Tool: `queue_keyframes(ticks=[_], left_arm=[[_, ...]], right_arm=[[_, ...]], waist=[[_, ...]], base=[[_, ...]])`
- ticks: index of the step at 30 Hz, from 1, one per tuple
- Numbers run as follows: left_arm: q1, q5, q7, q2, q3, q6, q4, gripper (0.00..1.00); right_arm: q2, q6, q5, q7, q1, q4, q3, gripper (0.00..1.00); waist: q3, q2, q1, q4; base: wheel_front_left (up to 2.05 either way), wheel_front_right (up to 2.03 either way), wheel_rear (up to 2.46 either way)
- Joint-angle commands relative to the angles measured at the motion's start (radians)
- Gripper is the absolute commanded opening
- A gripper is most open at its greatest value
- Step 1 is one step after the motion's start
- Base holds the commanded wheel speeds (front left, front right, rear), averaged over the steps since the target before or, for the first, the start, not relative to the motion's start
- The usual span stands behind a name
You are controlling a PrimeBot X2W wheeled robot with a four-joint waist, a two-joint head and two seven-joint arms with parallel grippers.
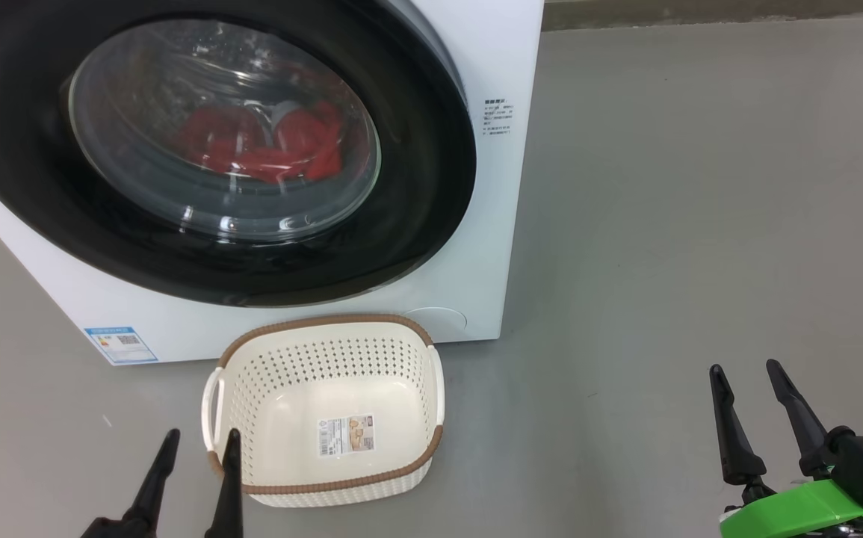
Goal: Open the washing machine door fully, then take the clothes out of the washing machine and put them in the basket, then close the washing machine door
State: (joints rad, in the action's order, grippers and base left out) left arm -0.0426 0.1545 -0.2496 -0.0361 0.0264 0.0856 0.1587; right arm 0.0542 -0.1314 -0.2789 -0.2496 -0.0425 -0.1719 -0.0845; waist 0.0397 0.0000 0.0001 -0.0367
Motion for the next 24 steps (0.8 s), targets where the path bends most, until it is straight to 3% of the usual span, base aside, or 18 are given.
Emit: queue_keyframes(ticks=[1,21,22,24], left_arm=[[0.02,0.014,-0.012,-0.014,0.036,-0.008,-0.013,1.0],[0.022,0.056,-0.012,-0.014,0.034,0.009,0.02,1.0],[0.022,0.057,-0.012,-0.014,0.032,0.009,0.019,1.0],[0.023,0.06,-0.012,-0.014,0.027,0.009,0.016,1.0]], right_arm=[[0.011,0.001,0.003,-0.012,0.002,0.024,0.019,1.0],[0.004,0.001,-0.031,-0.012,0.017,0.029,0.023,1.0],[0.004,0.001,-0.039,-0.012,0.025,0.032,0.028,0.46],[0.003,0.001,-0.06,-0.012,0.047,0.045,0.035,0.0]], waist=[[0.001,0.0,0.0,0.0],[0.005,0.0,0.0,0.009],[0.006,0.0,0.0,0.008],[0.01,0.0,0.0,0.008]], base=[[0.0,0.0,0.0],[0.0,0.0,0.0],[0.0,0.0,0.0],[0.0,0.0,0.0]])
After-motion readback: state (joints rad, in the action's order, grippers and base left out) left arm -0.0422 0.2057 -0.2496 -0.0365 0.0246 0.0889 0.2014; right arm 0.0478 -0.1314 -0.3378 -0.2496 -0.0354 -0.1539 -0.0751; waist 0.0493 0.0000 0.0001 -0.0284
